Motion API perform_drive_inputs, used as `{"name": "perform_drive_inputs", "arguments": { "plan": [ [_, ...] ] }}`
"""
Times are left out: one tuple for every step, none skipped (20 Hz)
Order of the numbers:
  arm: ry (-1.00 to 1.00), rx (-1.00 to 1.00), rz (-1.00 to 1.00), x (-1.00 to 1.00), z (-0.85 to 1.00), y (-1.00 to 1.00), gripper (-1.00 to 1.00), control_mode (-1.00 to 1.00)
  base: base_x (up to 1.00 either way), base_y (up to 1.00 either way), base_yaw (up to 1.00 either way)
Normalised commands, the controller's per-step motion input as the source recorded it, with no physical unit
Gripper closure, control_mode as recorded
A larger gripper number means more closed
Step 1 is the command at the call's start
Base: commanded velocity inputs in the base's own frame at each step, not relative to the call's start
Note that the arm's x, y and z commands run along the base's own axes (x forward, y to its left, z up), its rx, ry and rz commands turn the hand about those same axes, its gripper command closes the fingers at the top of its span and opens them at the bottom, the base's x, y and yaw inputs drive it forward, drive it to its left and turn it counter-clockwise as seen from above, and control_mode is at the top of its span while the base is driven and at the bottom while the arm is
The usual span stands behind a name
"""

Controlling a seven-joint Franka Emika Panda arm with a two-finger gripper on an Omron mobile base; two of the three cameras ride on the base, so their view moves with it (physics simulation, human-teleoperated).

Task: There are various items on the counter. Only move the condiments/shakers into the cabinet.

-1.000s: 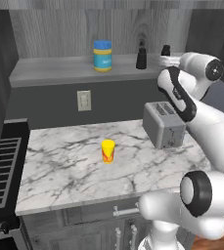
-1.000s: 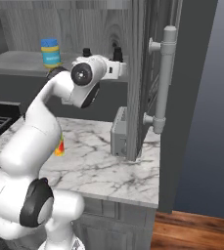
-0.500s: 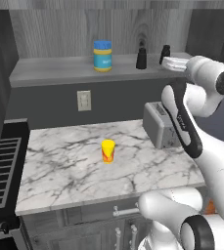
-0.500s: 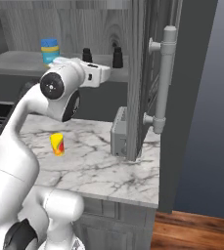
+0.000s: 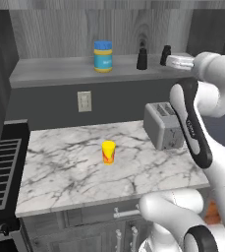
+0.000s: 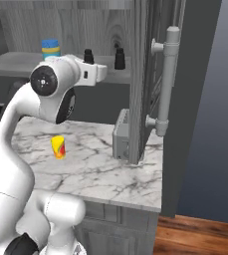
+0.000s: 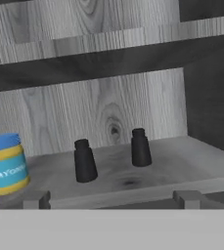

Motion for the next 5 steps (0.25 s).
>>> {"name": "perform_drive_inputs", "arguments": {
  "plan": [
    [-0.13, 0.01, 0.0, -0.26, 0.0, 0.0, -1.0, -1.0, 0.0, 0.0, 0.0],
    [-0.22, 0.0, 0.0, -0.34, 0.01, 0.0, -1.0, -1.0, 0.0, 0.0, 0.0],
    [-0.06, 0.0, 0.01, -0.24, 0.0, 0.0, -1.0, -1.0, 0.0, 0.0, 0.0],
    [-0.13, 0.0, 0.0, -0.64, 0.09, 0.0, -1.0, -1.0, 0.0, 0.0, 0.0],
    [-0.2, 0.0, 0.0, -0.81, 0.19, 0.0, -1.0, -1.0, 0.0, 0.0, 0.0]
  ]
}}
